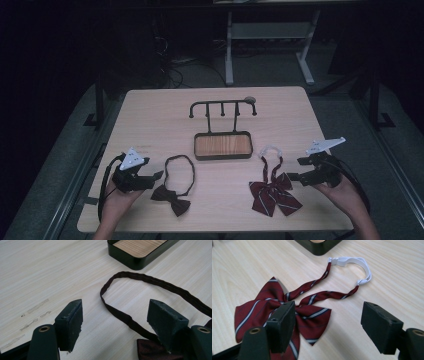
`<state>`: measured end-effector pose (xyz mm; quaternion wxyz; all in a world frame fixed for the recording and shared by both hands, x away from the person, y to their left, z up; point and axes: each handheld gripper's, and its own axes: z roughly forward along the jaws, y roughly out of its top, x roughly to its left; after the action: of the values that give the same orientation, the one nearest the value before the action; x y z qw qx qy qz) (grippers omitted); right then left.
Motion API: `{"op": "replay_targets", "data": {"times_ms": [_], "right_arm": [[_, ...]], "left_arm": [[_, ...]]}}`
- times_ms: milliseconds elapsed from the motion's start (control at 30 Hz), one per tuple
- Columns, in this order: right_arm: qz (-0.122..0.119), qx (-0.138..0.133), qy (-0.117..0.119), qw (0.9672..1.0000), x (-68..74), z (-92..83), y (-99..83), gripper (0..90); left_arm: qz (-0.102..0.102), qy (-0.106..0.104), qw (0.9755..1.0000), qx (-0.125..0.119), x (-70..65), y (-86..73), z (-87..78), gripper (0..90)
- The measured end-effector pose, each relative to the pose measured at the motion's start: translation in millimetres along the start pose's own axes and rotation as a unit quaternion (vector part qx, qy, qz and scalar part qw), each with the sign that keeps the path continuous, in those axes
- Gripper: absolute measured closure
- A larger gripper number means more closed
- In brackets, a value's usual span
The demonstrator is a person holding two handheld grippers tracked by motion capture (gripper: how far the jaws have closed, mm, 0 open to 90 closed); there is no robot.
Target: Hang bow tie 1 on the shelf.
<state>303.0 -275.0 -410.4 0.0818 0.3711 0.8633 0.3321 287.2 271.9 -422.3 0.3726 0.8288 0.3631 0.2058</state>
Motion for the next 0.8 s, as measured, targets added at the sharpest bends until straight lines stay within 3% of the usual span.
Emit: {"op": "replay_targets", "data": {"times_ms": [467, 800], "right_arm": [[-0.007, 0.046, -0.005, 0.9989, -4.1, 22.4, 32.0, 31.4], [-0.008, 0.064, -0.011, 0.9979, -9.1, 33.1, 49.2, 33.9]], "left_arm": [[0.001, -0.001, 1.0, -0.004, -0.4, 0.3, -1.5, 29.2], [0.001, -0.003, 1.0, -0.001, -0.6, 0.0, -0.7, 29.2]]}}
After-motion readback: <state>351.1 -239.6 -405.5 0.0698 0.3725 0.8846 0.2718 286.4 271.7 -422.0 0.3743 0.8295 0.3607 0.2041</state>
